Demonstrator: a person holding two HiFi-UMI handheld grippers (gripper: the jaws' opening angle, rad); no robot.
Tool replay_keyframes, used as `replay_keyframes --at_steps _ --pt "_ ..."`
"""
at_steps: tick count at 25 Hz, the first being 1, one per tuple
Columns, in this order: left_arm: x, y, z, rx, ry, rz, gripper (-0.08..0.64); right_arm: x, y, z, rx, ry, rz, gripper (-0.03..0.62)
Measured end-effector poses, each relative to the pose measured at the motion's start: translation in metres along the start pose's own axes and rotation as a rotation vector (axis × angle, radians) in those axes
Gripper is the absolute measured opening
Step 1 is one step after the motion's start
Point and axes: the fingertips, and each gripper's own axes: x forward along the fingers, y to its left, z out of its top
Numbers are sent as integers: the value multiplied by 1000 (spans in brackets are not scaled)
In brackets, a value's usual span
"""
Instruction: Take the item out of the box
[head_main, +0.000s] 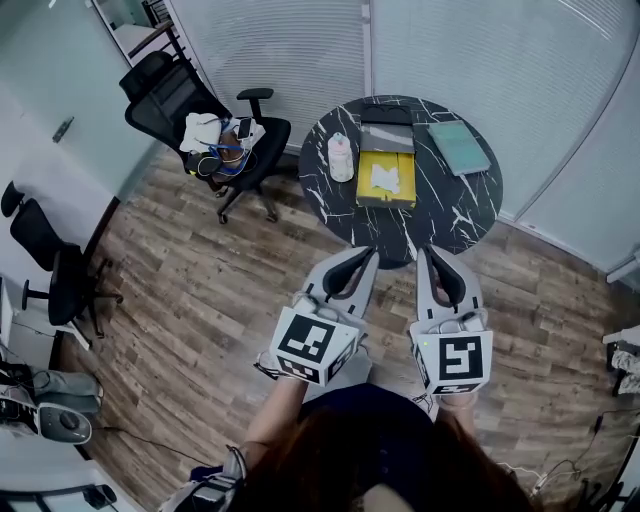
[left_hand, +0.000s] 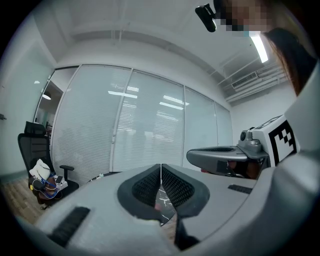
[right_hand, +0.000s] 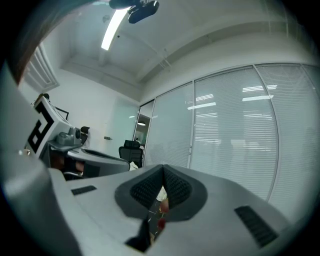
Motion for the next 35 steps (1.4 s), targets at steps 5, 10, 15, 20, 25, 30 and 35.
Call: replay_keyframes --at_steps 5,10,15,20,25,30,35 --pt "10 19 3 -3 -10 -13 27 23 2 2 -15 8 -6 25" --pt "16 37 6 -22 -15 -28 27 44 6 6 -43 12 -17 25" --pt "21 51 6 -34 -15 -46 26 57 9 7 -46 22 -31 25" --pt "30 56 3 -42 -10 -69 27 68 5 5 -42 31 -43 25" --pt "40 65 3 -43 -12 -70 26 81 2 7 -43 27 -37 25" --pt "56 75 3 -38 -6 -61 26 98 -10 1 -43 25 -34 25" --pt "79 83 3 -31 4 -61 26 121 -27 -5 -37 35 -20 25"
